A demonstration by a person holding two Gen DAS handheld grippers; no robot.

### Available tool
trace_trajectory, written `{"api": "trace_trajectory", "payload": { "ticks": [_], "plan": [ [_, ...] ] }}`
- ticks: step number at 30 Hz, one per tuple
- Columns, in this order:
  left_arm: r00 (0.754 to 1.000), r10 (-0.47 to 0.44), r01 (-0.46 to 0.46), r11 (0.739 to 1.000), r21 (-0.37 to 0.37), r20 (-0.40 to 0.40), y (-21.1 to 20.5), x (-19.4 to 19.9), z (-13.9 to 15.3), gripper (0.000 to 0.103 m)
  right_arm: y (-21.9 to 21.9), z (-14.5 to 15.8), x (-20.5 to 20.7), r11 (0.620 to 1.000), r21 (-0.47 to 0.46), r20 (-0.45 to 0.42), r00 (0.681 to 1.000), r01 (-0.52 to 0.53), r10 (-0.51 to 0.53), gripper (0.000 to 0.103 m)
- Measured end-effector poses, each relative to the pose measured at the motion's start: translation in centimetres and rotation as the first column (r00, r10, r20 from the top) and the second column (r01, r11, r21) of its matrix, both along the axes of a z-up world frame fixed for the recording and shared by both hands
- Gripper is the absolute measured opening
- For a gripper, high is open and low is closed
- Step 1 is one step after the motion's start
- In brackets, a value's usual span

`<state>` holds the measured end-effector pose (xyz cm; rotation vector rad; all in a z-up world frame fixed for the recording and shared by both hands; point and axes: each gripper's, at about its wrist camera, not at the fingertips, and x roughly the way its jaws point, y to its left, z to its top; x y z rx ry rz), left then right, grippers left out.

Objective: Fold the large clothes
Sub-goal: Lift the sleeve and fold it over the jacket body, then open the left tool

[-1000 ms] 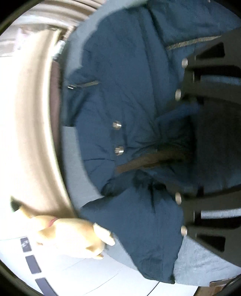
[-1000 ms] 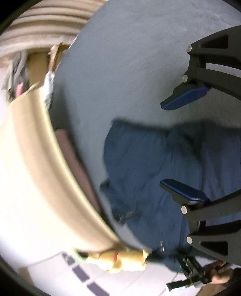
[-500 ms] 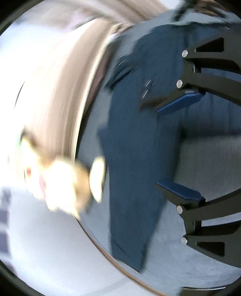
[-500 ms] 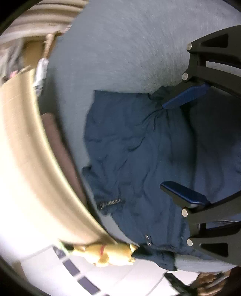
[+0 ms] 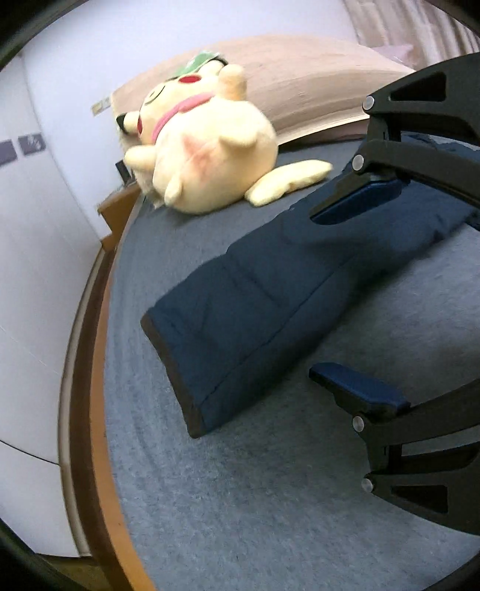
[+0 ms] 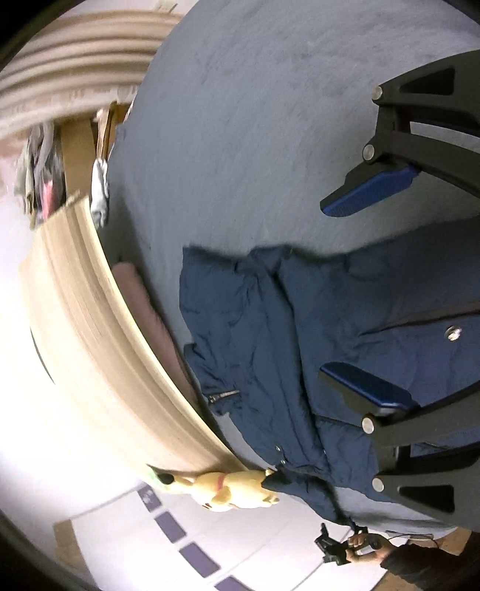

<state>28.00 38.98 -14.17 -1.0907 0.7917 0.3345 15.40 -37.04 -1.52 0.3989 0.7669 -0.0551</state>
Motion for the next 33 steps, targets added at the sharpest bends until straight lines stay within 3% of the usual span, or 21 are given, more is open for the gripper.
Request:
{"api": "trace_trajectory", "payload": {
  "ticks": [2, 3, 4, 5, 7, 11, 18, 23, 27, 32, 33],
  "plan": [
    [1.000, 0.007, -0.007, 1.000, 0.015, -0.002, 0.1, 0.5, 0.0, 0.077, -0.4, 0.1, -0.9, 1.000, -0.004, -0.002, 1.000, 0.021, -0.021, 0.084],
    [1.000, 0.007, -0.007, 0.999, 0.034, -0.006, 0.2, 0.7, 0.3, 0.070, -0.6, 0.1, -1.0, 1.000, -0.007, -0.002, 1.000, 0.026, -0.026, 0.084],
    [1.000, -0.004, 0.006, 0.998, 0.068, -0.021, 0.0, 1.0, 0.5, 0.036, -0.8, 0.2, -1.2, 0.999, -0.010, -0.004, 1.000, 0.031, -0.031, 0.084],
    [0.999, -0.023, 0.027, 0.995, 0.092, -0.047, 0.1, 1.9, 0.6, 0.025, -0.9, 0.3, -1.4, 0.999, -0.014, -0.004, 0.999, 0.038, -0.038, 0.084],
    [0.997, -0.042, 0.052, 0.987, 0.152, -0.063, -0.2, 2.3, 1.3, 0.015, -1.2, 0.5, -1.5, 0.999, -0.018, 0.003, 0.999, 0.049, -0.049, 0.084],
    [0.996, -0.080, 0.089, 0.947, 0.308, -0.041, -1.8, 2.5, 4.9, 0.011, -1.4, 0.4, -1.6, 0.998, -0.017, 0.008, 0.999, 0.052, -0.052, 0.084],
    [0.973, -0.223, 0.155, 0.811, 0.564, 0.053, -8.9, 1.6, 13.1, 0.010, -1.0, -0.3, -1.6, 0.999, -0.014, 0.019, 0.999, 0.042, -0.042, 0.084],
    [0.912, -0.396, 0.219, 0.682, 0.697, 0.101, -17.4, 1.8, 18.5, 0.010, -1.5, -1.6, -2.5, 0.998, 0.008, 0.026, 0.998, 0.063, -0.064, 0.084],
    [0.833, -0.546, 0.290, 0.570, 0.769, 0.091, -25.6, 2.2, 20.9, 0.010, -2.6, -2.5, -3.5, 0.995, 0.041, 0.030, 0.996, 0.088, -0.090, 0.084],
    [0.733, -0.680, 0.403, 0.464, 0.788, 0.026, -34.7, 2.7, 20.8, 0.010, -4.4, -3.3, -5.2, 0.986, 0.094, 0.056, 0.988, 0.140, -0.145, 0.084],
    [0.709, -0.705, 0.432, 0.430, 0.793, -0.004, -36.9, 3.0, 20.3, 0.010, -4.7, -3.4, -5.5, 0.983, 0.107, 0.061, 0.986, 0.148, -0.155, 0.084]
  ]
}}
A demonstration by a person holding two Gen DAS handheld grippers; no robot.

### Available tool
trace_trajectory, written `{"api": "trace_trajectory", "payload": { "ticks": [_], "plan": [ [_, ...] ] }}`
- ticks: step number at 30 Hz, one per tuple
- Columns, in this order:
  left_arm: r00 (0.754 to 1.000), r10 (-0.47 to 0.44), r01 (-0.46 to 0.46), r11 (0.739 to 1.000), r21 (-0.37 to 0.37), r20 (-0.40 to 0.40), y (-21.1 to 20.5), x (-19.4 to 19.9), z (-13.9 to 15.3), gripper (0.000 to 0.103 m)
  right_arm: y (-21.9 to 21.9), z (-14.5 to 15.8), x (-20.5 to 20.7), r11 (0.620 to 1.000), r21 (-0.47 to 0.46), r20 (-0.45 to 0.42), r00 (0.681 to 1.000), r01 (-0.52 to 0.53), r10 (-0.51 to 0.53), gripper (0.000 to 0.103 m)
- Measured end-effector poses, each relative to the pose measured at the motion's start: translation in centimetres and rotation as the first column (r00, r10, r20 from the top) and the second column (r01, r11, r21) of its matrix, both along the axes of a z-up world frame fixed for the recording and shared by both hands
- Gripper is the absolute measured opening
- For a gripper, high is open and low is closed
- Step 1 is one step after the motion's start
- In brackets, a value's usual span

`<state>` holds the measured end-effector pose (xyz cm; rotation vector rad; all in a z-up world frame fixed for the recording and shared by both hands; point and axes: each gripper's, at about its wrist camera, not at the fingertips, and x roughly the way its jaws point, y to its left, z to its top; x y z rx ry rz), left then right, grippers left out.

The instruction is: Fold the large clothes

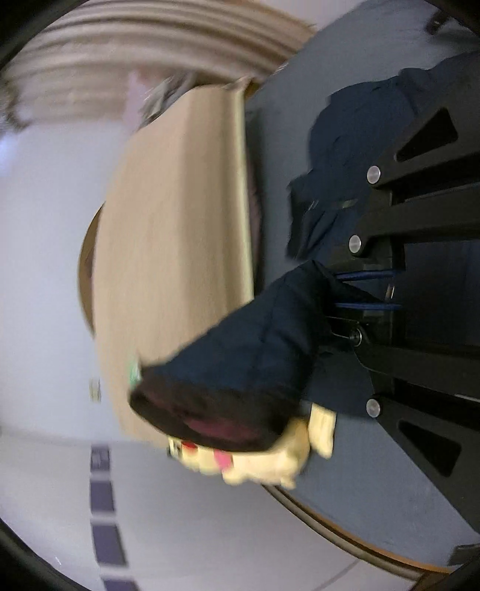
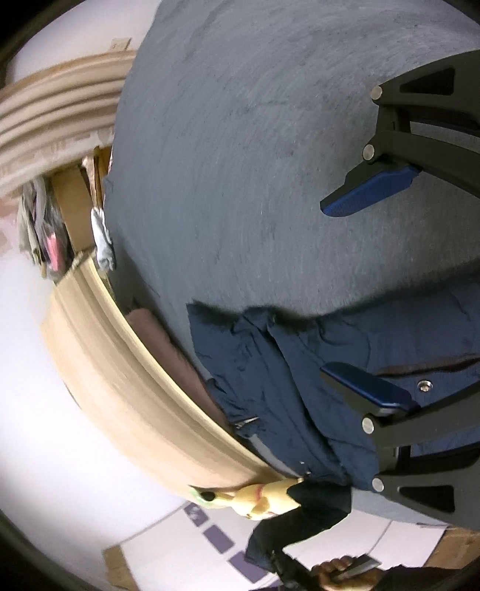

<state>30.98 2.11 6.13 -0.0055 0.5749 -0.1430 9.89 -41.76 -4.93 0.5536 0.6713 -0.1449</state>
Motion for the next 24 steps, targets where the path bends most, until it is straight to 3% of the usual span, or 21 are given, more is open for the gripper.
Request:
{"api": "trace_trajectory", "payload": {
  "ticks": [6, 8, 9, 10, 15, 19, 24],
  "plan": [
    [0.980, -0.114, 0.125, 0.991, 0.054, -0.166, -7.8, 1.1, -4.0, 0.012, -1.2, -0.8, -1.3, 0.998, 0.061, 0.018, 1.000, 0.018, -0.019, 0.084],
    [0.967, -0.126, 0.142, 0.988, 0.056, -0.222, -9.2, 1.6, -5.2, 0.036, -1.4, -0.7, -1.5, 0.998, 0.066, 0.021, 1.000, 0.017, -0.019, 0.084],
    [0.955, -0.137, 0.153, 0.987, 0.042, -0.264, -9.8, 1.9, -5.8, 0.064, -1.5, -0.7, -1.6, 0.998, 0.065, 0.024, 1.000, 0.017, -0.018, 0.084],
    [0.954, -0.137, 0.150, 0.988, 0.029, -0.268, -10.1, 2.0, -6.1, 0.072, -1.6, -0.6, -1.7, 0.998, 0.064, 0.026, 0.999, 0.017, -0.019, 0.084],
    [0.941, -0.186, 0.182, 0.982, -0.041, -0.283, -10.2, 0.2, -5.7, 0.072, -1.8, 0.1, -2.1, 0.998, 0.060, 0.032, 0.999, 0.025, -0.027, 0.084],
    [0.960, -0.177, 0.158, 0.982, -0.102, -0.217, -6.7, -1.8, -4.4, 0.073, -1.4, 2.3, -1.6, 0.999, 0.048, 0.057, 0.998, 0.006, -0.009, 0.084],
    [0.988, -0.018, -0.001, 0.992, -0.124, -0.153, 0.7, -3.7, -4.8, 0.075, 1.7, 6.2, 2.3, 0.989, 0.083, 0.098, 0.989, -0.122, 0.113, 0.084]
  ]
}}
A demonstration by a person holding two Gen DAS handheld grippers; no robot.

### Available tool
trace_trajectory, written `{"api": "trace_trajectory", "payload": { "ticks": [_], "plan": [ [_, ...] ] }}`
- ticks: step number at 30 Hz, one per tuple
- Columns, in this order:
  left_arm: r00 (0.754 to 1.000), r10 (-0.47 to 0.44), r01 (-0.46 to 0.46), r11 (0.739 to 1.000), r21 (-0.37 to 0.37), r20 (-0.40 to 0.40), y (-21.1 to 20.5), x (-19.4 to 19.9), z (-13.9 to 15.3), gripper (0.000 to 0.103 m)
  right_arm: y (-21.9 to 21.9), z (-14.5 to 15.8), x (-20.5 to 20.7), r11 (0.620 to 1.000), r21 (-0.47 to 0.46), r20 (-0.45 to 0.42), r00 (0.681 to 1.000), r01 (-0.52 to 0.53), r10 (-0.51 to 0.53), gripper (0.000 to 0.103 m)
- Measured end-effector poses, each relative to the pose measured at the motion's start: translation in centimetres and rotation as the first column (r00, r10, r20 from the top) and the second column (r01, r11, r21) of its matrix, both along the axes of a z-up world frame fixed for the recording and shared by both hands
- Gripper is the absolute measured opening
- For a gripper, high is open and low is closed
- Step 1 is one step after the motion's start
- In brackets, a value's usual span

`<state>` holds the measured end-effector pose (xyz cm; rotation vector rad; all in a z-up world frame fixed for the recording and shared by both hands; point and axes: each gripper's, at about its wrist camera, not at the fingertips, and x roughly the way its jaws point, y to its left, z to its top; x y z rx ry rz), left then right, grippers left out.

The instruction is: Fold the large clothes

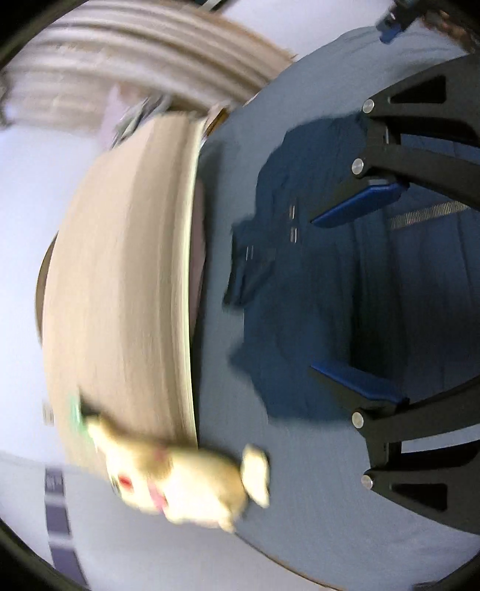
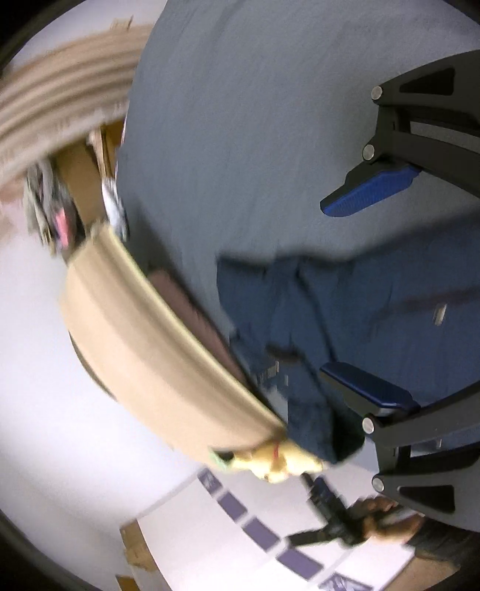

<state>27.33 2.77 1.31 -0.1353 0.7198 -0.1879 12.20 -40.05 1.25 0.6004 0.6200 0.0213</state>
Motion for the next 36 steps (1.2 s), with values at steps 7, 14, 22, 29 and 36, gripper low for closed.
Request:
{"api": "trace_trajectory", "payload": {
  "ticks": [7, 14, 22, 29, 36],
  "plan": [
    [0.978, 0.191, -0.199, 0.975, -0.097, -0.084, 9.3, -3.5, -5.6, 0.076, 7.5, -2.8, 14.6, 0.908, 0.368, -0.079, 0.966, -0.202, 0.247, 0.085],
    [0.945, 0.292, -0.315, 0.936, -0.160, -0.149, 15.0, -8.1, -9.6, 0.076, 13.4, -8.4, 23.8, 0.858, 0.498, -0.194, 0.948, -0.125, 0.251, 0.085],
    [0.940, 0.303, -0.329, 0.927, -0.178, -0.157, 16.7, -9.6, -11.2, 0.076, 14.3, -11.7, 25.2, 0.870, 0.488, -0.312, 0.946, 0.075, 0.093, 0.084],
    [0.941, 0.303, -0.326, 0.930, -0.167, -0.152, 16.9, -10.3, -11.4, 0.076, 15.1, -11.7, 27.5, 0.937, 0.339, -0.361, 0.931, 0.081, 0.050, 0.018],
    [0.936, 0.324, -0.343, 0.928, -0.146, -0.139, 17.5, -10.1, -10.6, 0.076, 18.8, -2.1, 26.0, 0.994, -0.063, -0.138, 0.987, -0.090, 0.080, 0.010]
  ]
}}
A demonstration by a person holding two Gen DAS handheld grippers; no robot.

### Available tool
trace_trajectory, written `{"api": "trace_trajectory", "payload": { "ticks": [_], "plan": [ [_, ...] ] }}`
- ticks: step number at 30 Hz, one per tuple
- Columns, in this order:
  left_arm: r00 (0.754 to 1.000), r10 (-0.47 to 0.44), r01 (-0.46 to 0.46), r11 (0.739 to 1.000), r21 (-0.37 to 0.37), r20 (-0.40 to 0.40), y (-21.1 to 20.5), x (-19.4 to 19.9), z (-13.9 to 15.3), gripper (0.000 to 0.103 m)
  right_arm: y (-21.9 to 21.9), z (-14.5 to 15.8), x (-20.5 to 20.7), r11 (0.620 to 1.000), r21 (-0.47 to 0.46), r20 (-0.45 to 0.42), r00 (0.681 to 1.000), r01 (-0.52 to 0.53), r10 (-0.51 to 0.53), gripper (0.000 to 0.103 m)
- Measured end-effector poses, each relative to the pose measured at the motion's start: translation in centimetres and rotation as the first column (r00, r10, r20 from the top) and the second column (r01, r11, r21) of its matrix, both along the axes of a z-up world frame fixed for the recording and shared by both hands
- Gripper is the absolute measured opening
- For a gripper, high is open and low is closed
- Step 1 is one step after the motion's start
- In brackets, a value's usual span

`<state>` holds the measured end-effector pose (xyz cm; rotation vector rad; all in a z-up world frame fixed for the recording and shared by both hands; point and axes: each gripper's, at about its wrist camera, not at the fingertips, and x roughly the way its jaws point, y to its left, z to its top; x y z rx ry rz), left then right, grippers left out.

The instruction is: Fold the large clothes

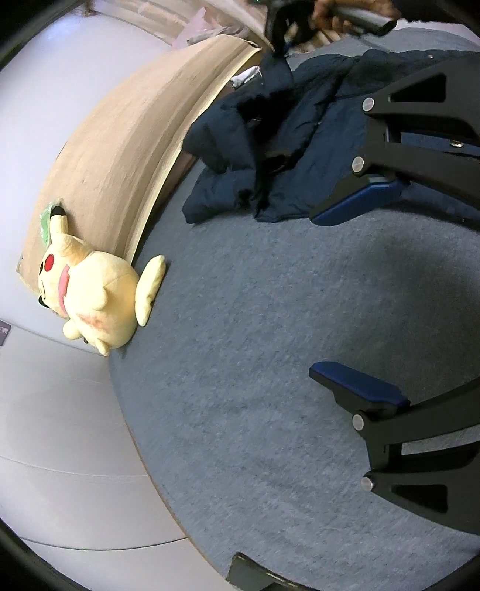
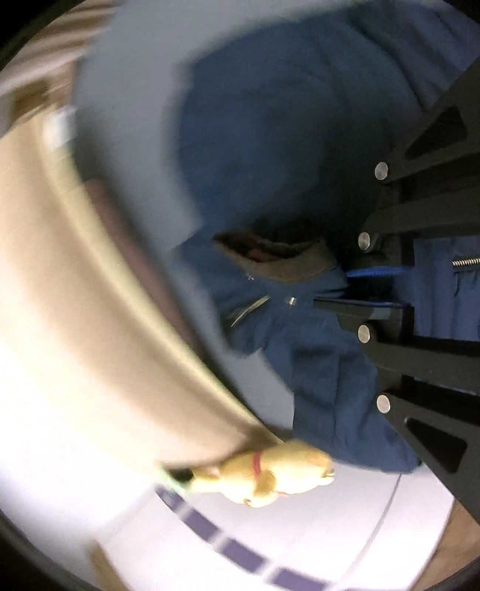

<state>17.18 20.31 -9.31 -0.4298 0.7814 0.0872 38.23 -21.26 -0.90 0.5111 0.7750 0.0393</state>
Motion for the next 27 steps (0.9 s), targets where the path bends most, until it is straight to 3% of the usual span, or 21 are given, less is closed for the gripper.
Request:
{"api": "trace_trajectory", "payload": {
  "ticks": [5, 9, 16, 21, 25, 27],
  "plan": [
    [1.000, -0.020, 0.019, 0.999, 0.029, 0.016, -1.2, 1.3, 1.3, 0.076, 1.4, 6.7, -3.3, 0.967, -0.253, 0.184, 0.980, -0.023, 0.071, 0.010],
    [0.998, -0.060, 0.058, 0.996, 0.064, 0.037, -3.0, 2.8, 2.9, 0.076, 0.3, 5.7, -4.7, 0.937, -0.350, 0.175, 0.982, -0.002, 0.068, 0.010],
    [0.984, -0.160, 0.142, 0.970, 0.200, 0.078, -8.0, 8.0, 6.2, 0.076, -4.2, -3.4, -3.8, 0.957, -0.287, -0.023, 0.999, 0.031, -0.040, 0.010],
    [0.975, -0.217, 0.198, 0.947, 0.251, 0.051, -12.0, 12.2, 6.5, 0.076, -7.2, -5.7, -4.8, 0.970, -0.239, -0.080, 0.995, 0.037, -0.058, 0.010],
    [0.964, -0.264, 0.257, 0.907, 0.333, -0.026, -15.7, 14.8, 4.2, 0.076, -8.3, -6.2, -5.5, 0.973, -0.227, -0.082, 0.995, 0.039, -0.059, 0.010],
    [0.958, -0.258, 0.286, 0.895, 0.343, -0.126, -16.4, 16.1, 1.8, 0.076, -7.7, -6.2, -5.5, 0.971, -0.238, -0.089, 0.994, 0.040, -0.063, 0.010]
  ]
}}
